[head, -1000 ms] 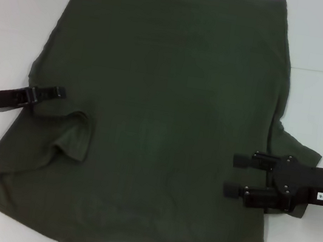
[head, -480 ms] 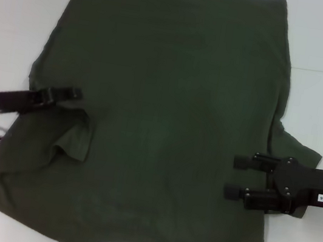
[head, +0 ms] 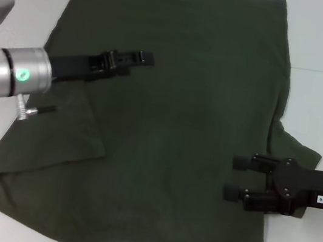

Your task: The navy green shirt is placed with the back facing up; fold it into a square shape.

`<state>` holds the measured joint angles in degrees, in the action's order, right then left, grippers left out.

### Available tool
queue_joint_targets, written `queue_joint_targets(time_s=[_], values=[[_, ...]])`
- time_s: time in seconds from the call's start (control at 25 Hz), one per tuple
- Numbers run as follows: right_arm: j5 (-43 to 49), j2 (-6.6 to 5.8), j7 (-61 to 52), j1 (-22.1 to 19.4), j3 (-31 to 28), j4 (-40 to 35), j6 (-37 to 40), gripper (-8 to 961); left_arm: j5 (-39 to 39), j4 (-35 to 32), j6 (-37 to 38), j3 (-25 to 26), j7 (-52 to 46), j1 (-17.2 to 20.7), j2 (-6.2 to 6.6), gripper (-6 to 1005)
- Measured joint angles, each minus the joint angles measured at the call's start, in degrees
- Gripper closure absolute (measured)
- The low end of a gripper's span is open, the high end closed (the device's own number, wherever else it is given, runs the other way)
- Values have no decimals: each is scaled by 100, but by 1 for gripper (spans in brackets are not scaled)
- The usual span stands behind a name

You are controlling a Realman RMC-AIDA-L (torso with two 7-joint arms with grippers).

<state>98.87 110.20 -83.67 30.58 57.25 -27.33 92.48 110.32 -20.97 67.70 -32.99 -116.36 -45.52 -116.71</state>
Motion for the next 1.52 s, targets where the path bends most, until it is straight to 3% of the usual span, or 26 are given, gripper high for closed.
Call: queue_joint_targets(time_s=[0.36, 0.48, 0.64, 0.68, 0.72, 0.76, 0.92, 1.04, 1.2, 1.52], values=[[-19, -53, -44, 19, -136, -7, 98, 154, -115, -390, 1700, 56, 294, 1009, 556, 126], [-10, -79, -271, 52, -353, -25, 188, 156, -124, -462, 2354, 34, 878, 1234, 616, 127], [-10, -180, -1186, 165, -615, -82, 303, 157, -69, -471, 3016, -102, 1931, 1453, 565, 127], [10, -229, -1591, 212, -637, -90, 301, 158, -68, -470, 3189, -125, 2219, 1499, 535, 127], [142, -366, -2455, 331, -663, -108, 266, 158, -72, -471, 3318, -130, 2503, 1543, 501, 127], [142, -366, -2455, 331, -663, -108, 266, 159, -84, -471, 3436, -130, 2808, 1587, 459, 127], [728, -621, -4102, 532, -755, -146, 282, 161, -111, -471, 3568, -91, 3673, 1742, 315, 127], [1357, -742, -5021, 612, -1037, -189, 310, 162, -115, -469, 3563, -80, 4140, 1831, 271, 127], [2437, -829, -5792, 589, -1710, -394, 444, 164, -116, -469, 3518, -35, 4490, 1898, 275, 126], [3478, -910, -6048, 505, -2268, -661, 574, 167, -116, -445, 3505, 67, 4584, 1914, 261, 127]])
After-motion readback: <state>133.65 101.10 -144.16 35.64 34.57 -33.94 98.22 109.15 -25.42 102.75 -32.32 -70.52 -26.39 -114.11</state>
